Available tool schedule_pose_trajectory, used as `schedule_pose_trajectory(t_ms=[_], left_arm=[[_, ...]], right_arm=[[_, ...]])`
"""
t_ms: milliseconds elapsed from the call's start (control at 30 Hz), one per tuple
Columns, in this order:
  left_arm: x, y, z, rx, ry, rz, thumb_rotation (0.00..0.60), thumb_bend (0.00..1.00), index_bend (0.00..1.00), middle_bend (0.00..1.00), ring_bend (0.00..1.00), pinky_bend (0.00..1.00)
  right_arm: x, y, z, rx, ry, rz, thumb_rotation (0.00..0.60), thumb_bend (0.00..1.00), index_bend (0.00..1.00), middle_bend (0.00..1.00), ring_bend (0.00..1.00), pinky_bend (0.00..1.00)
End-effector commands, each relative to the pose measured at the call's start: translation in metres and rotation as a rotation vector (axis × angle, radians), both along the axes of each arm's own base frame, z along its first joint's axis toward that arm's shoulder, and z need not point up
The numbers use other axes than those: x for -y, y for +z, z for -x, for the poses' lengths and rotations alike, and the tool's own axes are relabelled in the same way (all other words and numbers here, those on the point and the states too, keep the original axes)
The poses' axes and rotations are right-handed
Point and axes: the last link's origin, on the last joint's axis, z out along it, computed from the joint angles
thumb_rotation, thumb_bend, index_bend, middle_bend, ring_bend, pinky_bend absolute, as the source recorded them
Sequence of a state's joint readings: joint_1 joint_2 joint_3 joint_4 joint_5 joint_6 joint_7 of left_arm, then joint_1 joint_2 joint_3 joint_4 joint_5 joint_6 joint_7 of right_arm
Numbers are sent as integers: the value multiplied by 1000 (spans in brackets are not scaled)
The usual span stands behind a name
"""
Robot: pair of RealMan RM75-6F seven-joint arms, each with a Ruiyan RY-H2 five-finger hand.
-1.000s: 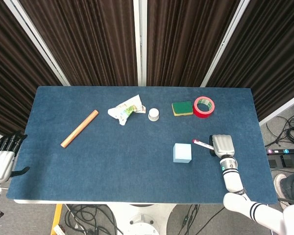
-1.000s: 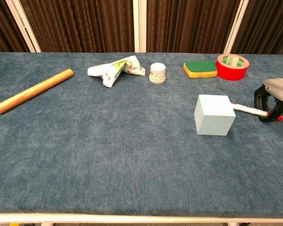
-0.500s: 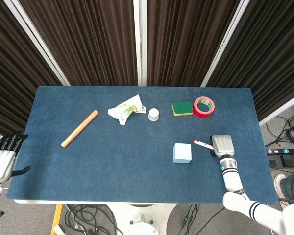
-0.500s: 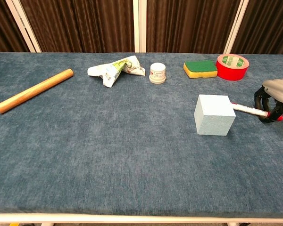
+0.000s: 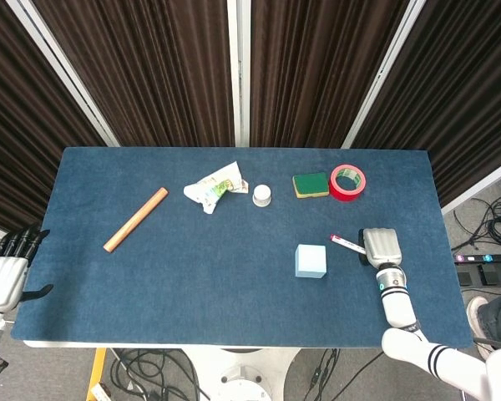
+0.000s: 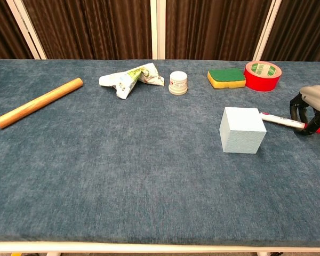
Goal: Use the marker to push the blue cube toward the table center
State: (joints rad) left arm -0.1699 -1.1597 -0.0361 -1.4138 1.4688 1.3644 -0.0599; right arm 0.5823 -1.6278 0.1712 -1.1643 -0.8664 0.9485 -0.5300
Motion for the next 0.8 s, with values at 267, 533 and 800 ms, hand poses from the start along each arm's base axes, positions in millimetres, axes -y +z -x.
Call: schedule_pose_trajectory(t_ms=[267,533,800], left_arm=[[-1,-3,-1,2,-2,4,600,11,135,61,0,102],[-3,-7,-4,-10,1,10,600,11,135,61,0,102],[-8,-14,-11,-20,-12,18,600,10,136,61,0,102]], right_arm=[[1,13,2,13,30,14,600,265,624,606,947,1000],[3,45,14,-2,123,-39,600,262,632,612,948,1000],[-8,78,34,-52,254,-201,600,253,632,611,947,1000]])
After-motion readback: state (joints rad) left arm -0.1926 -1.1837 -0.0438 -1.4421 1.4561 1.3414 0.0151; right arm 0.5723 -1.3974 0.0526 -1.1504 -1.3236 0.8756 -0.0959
